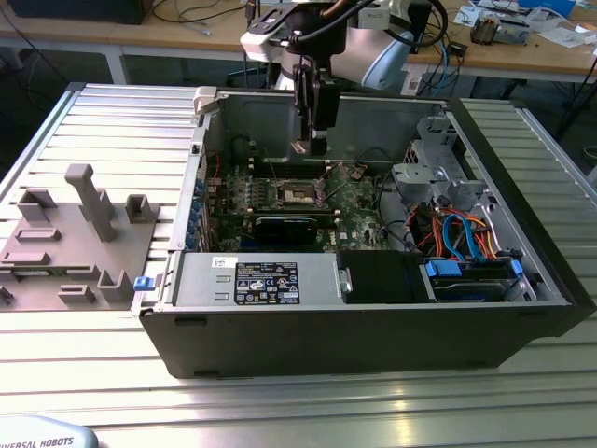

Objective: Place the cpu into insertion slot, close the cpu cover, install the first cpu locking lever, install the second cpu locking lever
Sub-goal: 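Place the cpu into insertion slot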

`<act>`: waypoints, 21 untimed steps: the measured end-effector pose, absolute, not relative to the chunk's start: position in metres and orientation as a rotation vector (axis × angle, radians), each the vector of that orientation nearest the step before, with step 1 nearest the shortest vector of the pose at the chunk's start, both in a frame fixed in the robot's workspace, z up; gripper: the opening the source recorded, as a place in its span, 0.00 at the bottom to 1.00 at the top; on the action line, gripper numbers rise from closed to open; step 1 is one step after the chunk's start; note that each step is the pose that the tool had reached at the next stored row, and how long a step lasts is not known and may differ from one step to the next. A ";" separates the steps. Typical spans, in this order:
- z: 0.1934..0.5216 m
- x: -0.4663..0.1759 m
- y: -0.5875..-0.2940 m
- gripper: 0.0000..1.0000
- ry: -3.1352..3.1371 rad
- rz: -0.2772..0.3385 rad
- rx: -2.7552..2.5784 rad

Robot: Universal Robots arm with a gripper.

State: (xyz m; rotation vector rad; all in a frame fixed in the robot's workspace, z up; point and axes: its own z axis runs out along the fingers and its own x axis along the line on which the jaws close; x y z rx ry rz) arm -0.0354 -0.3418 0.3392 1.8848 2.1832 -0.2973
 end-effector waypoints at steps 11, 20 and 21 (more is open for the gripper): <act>0.339 -0.035 -0.342 0.54 2.179 -0.305 1.881; 0.339 -0.035 -0.342 0.54 2.174 -0.315 1.876; 0.339 -0.035 -0.342 0.54 2.173 -0.316 1.875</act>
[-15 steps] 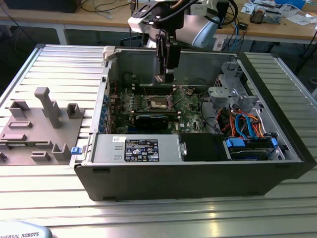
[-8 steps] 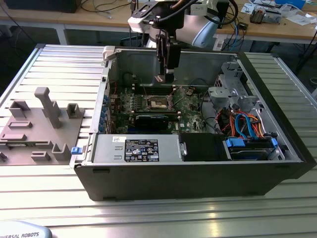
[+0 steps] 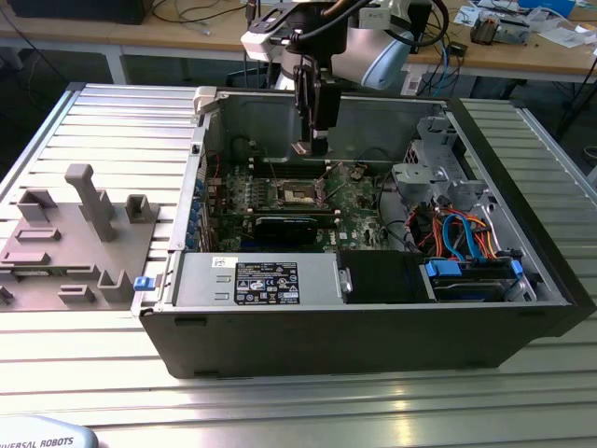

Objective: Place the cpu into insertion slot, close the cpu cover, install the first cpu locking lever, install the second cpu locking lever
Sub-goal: 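Place the cpu into insertion slot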

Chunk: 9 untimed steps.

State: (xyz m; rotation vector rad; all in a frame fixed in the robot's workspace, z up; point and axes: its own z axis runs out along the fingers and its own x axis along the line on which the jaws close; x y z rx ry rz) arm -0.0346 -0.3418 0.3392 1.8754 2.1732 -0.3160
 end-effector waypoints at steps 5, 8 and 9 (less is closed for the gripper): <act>0.339 -0.034 -0.342 0.54 2.170 -0.321 1.872; 0.339 -0.034 -0.342 0.54 2.169 -0.324 1.871; 0.339 -0.034 -0.342 0.54 2.169 -0.325 1.871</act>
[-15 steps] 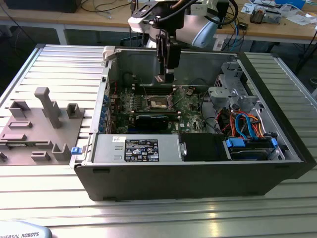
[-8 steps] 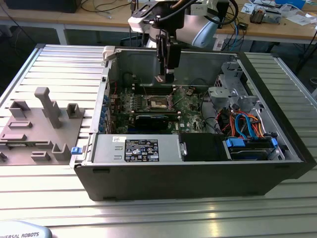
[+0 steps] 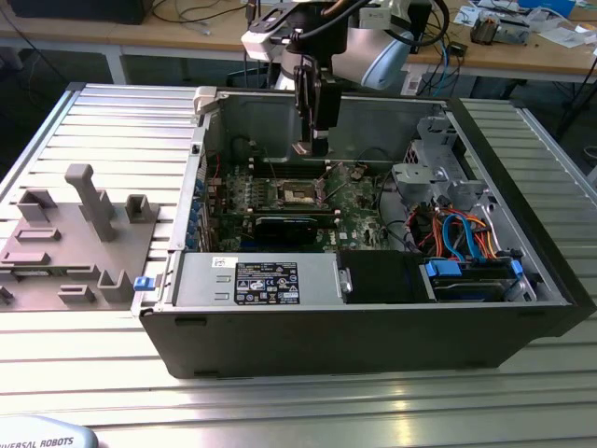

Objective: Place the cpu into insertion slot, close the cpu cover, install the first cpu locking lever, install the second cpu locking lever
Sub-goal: 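Place the cpu into insertion slot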

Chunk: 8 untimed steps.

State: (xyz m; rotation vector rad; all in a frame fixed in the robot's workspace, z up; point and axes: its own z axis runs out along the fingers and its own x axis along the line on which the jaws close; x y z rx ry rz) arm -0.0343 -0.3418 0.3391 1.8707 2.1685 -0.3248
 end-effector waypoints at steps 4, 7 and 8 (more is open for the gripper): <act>0.339 -0.034 -0.342 0.54 2.166 -0.329 1.869; 0.339 -0.034 -0.342 0.54 2.165 -0.331 1.868; 0.339 -0.034 -0.342 0.54 2.165 -0.331 1.867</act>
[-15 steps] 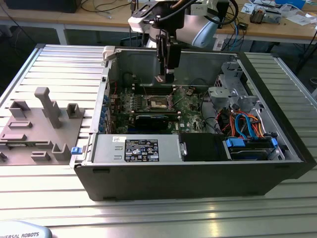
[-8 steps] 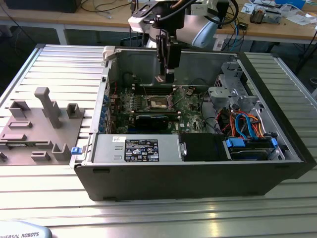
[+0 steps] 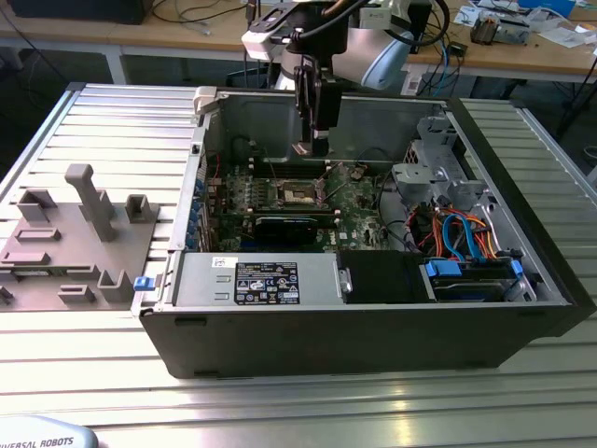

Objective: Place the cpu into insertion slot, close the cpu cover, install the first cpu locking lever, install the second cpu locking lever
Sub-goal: 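Place the cpu into insertion slot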

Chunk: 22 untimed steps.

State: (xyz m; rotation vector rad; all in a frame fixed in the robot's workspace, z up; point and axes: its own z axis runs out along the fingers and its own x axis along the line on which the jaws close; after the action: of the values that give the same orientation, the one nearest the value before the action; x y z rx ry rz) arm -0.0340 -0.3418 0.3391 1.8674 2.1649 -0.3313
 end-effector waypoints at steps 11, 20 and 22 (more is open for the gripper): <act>0.339 -0.034 -0.342 0.54 2.161 -0.339 1.864; 0.339 -0.033 -0.342 0.54 2.158 -0.345 1.860; 0.339 -0.033 -0.342 0.54 2.157 -0.346 1.860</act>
State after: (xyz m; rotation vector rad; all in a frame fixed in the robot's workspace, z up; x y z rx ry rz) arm -0.0334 -0.3418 0.3391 1.8598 2.1568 -0.3460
